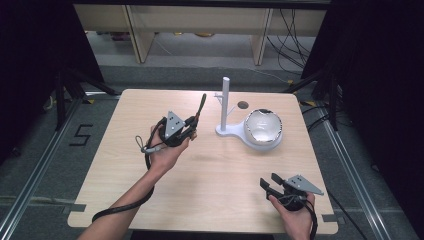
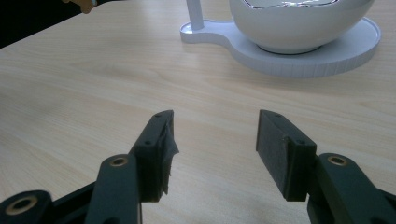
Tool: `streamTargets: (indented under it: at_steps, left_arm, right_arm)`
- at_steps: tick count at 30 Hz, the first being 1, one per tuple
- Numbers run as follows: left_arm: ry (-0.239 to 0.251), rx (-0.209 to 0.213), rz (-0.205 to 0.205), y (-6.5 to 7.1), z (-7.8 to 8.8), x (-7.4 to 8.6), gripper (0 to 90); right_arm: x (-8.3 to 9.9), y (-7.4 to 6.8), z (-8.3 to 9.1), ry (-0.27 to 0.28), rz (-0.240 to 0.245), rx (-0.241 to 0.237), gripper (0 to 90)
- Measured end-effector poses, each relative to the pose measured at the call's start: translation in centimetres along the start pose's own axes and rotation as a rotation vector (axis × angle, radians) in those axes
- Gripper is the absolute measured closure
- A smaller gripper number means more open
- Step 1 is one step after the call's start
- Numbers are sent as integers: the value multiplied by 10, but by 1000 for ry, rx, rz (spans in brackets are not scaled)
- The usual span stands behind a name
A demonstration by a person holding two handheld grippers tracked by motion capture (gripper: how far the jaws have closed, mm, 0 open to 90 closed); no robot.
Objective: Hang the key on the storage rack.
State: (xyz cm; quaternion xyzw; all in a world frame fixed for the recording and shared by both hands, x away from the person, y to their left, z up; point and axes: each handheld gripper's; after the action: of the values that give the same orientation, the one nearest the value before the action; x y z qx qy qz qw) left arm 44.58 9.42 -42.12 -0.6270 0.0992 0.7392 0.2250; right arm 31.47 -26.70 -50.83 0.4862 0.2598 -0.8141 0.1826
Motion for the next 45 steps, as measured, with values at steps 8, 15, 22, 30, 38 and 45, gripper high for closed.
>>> streamTargets:
  at_steps: [8, 15, 22, 30, 38, 45]
  left_arm:
    - [-14, 0, -10, 3, -8, -1, 795]
    - [-25, 0, -9, 5, -16, -4, 794]
    - [-38, -4, -11, 5, -24, -5, 794]
    - [-53, -13, -29, 11, -31, -9, 793]
    - [-63, -15, -45, 15, -35, -11, 792]
    - [-83, -14, -58, 19, -42, -10, 792]
  right_arm:
    - [0, 1, 0, 8, 2, -2, 475]
    - [0, 1, 1, 0, -1, 10, 474]
    - [0, 1, 1, -2, -4, 7, 474]
    - [0, 2, 0, 9, -4, -4, 473]
    - [0, 2, 1, 7, -4, -7, 472]
    - [0, 2, 0, 8, 1, -5, 471]
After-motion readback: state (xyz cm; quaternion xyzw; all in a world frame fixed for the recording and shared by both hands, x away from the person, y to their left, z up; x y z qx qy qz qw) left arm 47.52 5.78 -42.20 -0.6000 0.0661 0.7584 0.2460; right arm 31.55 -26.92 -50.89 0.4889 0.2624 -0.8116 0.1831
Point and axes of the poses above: each handheld gripper's, and its own axes: z roughly backward along the jaws, x roughly out of its underside, y roughly to its right, and after that the axes turned 9 degrees about -x, right-handed
